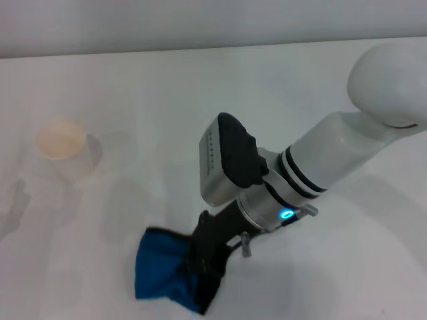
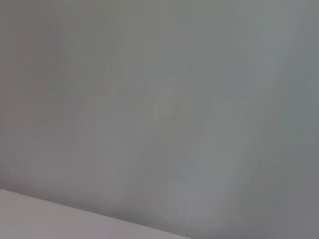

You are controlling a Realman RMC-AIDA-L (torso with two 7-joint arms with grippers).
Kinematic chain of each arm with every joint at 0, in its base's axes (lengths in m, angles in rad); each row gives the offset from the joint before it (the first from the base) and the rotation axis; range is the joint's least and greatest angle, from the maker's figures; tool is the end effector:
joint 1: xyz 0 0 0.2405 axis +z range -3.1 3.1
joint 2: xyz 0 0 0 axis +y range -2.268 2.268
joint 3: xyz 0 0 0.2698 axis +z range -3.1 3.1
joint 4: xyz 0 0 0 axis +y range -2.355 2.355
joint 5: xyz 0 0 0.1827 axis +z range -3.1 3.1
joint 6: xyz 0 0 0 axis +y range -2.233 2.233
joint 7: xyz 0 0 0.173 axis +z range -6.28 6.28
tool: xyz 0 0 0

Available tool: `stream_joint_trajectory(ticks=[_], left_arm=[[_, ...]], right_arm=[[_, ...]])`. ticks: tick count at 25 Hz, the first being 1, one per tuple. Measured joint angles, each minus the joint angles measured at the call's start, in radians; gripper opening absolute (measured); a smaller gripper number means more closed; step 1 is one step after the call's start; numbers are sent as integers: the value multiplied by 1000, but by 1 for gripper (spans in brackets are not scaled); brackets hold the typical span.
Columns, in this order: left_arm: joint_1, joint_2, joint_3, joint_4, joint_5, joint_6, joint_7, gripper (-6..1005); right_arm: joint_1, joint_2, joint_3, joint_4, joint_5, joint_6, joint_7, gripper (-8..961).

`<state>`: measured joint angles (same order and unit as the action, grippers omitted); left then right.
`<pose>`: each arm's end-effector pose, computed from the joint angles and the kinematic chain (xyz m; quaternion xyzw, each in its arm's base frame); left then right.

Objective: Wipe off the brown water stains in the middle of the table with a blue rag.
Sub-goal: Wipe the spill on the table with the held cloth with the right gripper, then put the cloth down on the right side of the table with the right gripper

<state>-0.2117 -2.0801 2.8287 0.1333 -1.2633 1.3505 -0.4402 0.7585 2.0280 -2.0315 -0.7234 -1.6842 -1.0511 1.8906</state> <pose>-0.3611 0.2594 -0.0175 -0.6513 -0.3574 -0.3596 0.5646 0.1918 0.2940 -0.1582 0.9901 -0.1172 0.0601 0.0492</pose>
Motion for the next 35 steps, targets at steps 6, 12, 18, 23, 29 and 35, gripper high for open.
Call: stream_joint_trajectory(ticks=[6,12,18,23,29,35], left_arm=[[-5,0,0,0,-12,-5,-6,892],[-14,0,0,-4,-13,-7,-11,892],[-30,2,1,-6,-11,-44,-20,891],[-37,3,3,-6,-7,-48,-21,891],[-39,3,1,-8,-10,-48,-22,892],[-43,4,0,-9,-12,-48,-22,891]], right_arm=[[-17,0,-8,-1,4,141,1,63],[-20,0,-2,3,1,235,2,63],[-5,-5,24,36,-8,379,28,63],[21,-12,135,117,-25,416,44,63],[26,-24,334,162,-195,381,40,63],[26,-54,412,161,-319,288,33,63]])
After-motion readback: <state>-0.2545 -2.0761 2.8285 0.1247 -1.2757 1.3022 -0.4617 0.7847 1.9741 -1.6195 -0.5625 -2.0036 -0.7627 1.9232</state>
